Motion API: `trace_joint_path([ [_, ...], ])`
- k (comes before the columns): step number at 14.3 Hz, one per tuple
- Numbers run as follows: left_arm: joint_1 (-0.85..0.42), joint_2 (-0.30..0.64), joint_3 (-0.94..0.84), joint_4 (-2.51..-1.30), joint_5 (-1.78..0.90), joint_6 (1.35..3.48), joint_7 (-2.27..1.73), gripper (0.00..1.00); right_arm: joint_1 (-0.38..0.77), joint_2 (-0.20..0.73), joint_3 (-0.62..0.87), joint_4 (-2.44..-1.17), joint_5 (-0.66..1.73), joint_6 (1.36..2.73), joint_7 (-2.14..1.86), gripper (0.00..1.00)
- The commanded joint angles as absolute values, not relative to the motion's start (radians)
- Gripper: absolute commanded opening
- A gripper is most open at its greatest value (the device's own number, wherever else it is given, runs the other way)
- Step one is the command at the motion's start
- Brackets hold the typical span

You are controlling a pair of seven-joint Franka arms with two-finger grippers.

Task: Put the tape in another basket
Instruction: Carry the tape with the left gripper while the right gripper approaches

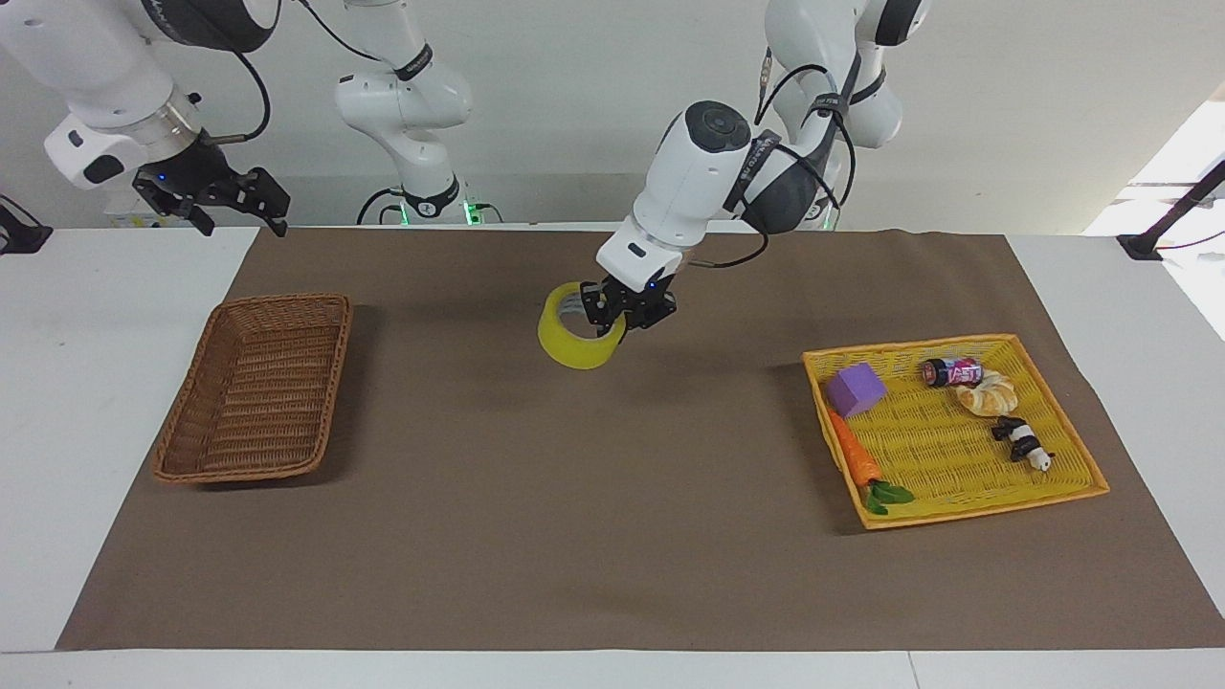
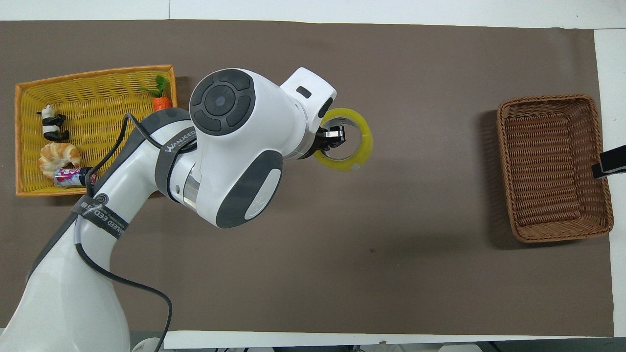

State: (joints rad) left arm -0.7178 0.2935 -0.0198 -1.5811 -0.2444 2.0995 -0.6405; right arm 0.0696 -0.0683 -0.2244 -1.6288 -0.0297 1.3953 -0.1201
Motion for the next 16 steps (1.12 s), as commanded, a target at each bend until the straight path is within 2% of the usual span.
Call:
trace_joint_path([
  [1,-0.721,0.262,-0.011,-1.612,-0.267,2.114,-0.64,0.0,0.063,-0.112,-0.215,-1.722,0.131,1.46,-0.158,1.0],
  [2,-0.721,0.262,-0.011,-1.615,-0.267,2.111,-0.637,0.0,0.061,-0.132,-0.216,-1.786,0.273,1.55,-0.155,1.0],
  [5,-0.706,0.256,-0.006,-1.632,-0.265,2.102,-0.63,0.0,0.08,-0.117,-0.215,-1.905,0.536,1.647,-0.161,1.0],
  [11,-0.677,0.25,-0.003,-1.647,-0.265,2.1,-0.627,0.0,0.198,0.026,-0.215,-2.014,1.137,1.828,-0.303,1.0],
  [16,-0.675,0.25,-0.003,-1.647,-0.262,2.108,-0.629,0.0,0.302,0.133,-0.215,-2.063,1.397,1.908,-0.446,1.0],
])
